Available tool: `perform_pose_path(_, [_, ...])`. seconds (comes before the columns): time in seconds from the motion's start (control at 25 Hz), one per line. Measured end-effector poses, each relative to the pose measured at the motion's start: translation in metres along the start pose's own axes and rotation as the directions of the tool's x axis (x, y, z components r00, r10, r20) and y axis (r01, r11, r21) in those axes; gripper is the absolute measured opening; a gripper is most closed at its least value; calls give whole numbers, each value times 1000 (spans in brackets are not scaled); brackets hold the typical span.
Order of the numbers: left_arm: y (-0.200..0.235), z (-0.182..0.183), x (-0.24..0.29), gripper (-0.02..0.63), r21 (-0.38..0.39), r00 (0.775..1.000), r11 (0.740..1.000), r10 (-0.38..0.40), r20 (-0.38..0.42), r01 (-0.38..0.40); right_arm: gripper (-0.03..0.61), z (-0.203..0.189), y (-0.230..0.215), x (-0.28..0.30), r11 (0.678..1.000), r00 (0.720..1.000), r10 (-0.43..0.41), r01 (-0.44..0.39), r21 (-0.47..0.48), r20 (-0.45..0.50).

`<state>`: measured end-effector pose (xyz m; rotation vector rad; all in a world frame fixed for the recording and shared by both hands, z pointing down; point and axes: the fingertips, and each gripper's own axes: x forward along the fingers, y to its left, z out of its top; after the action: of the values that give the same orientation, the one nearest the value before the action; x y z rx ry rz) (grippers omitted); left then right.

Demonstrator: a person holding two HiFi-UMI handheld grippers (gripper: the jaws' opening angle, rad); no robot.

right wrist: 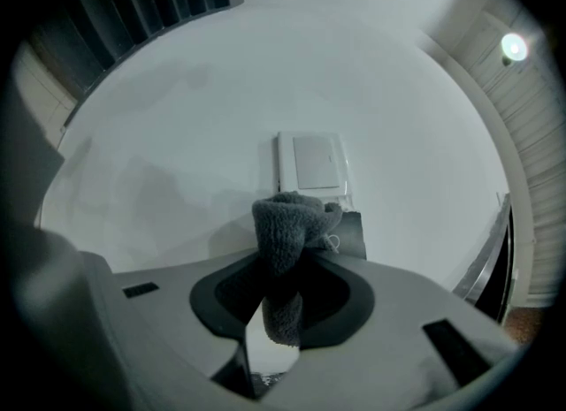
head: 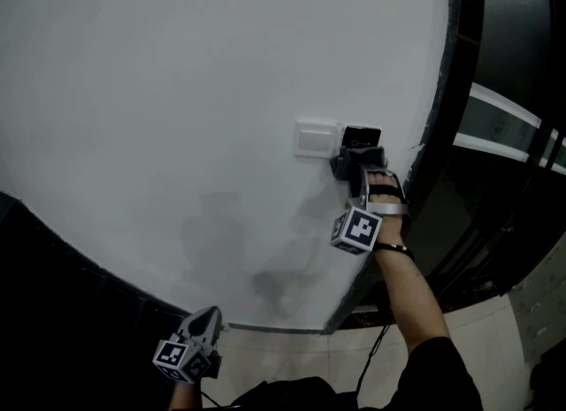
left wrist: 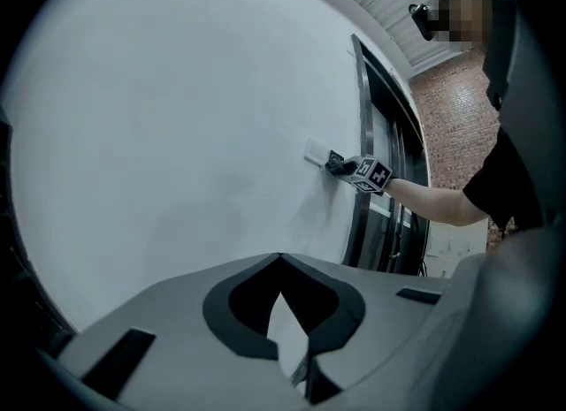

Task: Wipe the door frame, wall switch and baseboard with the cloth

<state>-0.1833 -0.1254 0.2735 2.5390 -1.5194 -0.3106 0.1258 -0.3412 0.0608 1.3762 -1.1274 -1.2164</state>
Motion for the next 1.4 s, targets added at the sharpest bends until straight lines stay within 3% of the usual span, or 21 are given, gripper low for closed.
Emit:
perform_pose_path(0.36, [0,-1,5,-9,-2,1000,1000,-14,0,14,95,0,9,-1,999,999,35,-35,-2,2])
perform_pose_path(0.56, [0,4,7,-9,3,1000,1000,-22,6,22,95,15,-1,-15,992,997,60,-65,106,55])
perform_pose_path(0.72, [5,9,8,-9,7,999,1000,-23,28,22,95,16,-38,-16,998,998,-7,2,70,63])
perform_pose_path(0.88, [8,15,8,-9,15,998,999,-29,49,28,95,31,-106,-20,991,989,-119,113,76,84])
perform_pose_path(1.0, [9,17,4,-9,-10,998,1000,-24,53,25,95,54,-132,-23,988,983,-149,144,54,106])
perform_pose_path(1.24, [18,15,2,-9,-21,998,1000,-13,65,14,94,107,-100,-3,1000,995,-28,27,11,100])
perform_pose_path(1.4, [20,13,-4,-9,-25,997,1000,-10,76,12,94,111,-69,6,999,998,39,-39,-7,40])
